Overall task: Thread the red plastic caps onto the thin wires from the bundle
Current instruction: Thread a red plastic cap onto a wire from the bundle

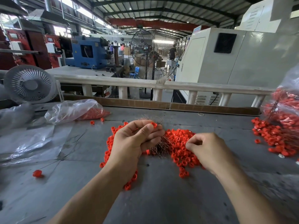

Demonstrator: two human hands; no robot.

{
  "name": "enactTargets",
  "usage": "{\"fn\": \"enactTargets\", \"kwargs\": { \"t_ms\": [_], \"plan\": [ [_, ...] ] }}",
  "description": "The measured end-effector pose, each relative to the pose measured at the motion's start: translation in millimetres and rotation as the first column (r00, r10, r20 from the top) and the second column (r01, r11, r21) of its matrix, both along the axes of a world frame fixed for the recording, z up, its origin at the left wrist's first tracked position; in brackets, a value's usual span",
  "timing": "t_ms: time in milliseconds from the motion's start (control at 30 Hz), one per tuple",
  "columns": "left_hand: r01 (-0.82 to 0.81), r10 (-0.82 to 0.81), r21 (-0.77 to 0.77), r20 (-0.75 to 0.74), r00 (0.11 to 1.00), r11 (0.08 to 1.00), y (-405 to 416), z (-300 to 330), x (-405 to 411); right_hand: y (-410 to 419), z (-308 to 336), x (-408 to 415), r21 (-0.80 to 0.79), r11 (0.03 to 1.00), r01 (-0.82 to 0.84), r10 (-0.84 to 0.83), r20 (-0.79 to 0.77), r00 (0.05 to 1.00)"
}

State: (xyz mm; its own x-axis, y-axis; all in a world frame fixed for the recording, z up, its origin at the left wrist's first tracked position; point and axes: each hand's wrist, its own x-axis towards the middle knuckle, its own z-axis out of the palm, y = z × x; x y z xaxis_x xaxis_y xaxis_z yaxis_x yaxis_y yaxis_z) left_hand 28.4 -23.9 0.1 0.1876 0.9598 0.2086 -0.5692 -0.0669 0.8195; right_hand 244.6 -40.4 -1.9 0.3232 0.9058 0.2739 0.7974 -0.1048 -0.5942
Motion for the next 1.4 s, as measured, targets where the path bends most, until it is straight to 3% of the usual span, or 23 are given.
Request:
{"fn": "enactTargets", "kwargs": {
  "t_ms": [433,700,1133,1400],
  "plan": [
    [0.027,-0.027,-0.005,-0.004,1.000,1.000,0.7,-2.0,-1.3,-6.9,1.3,-8.8,-0.306,0.946,-0.107,0.124,0.035,0.992],
    [0.029,-0.029,0.005,-0.013,0.999,1.000,0.6,-2.7,1.1,-6.4,-1.7,-13.6,-0.192,0.979,-0.065,0.089,0.121,0.989],
    [0.046,-0.046,0.014,-0.015,0.999,0.999,1.9,-3.7,1.0,-9.8,-0.9,-22.9,-0.271,0.963,0.002,0.060,0.222,0.973],
    [0.050,-0.050,0.014,-0.028,0.998,0.999,1.0,-3.2,0.3,-7.3,-6.2,-20.0,-0.219,0.976,-0.005,0.051,0.202,0.978]
  ]
}}
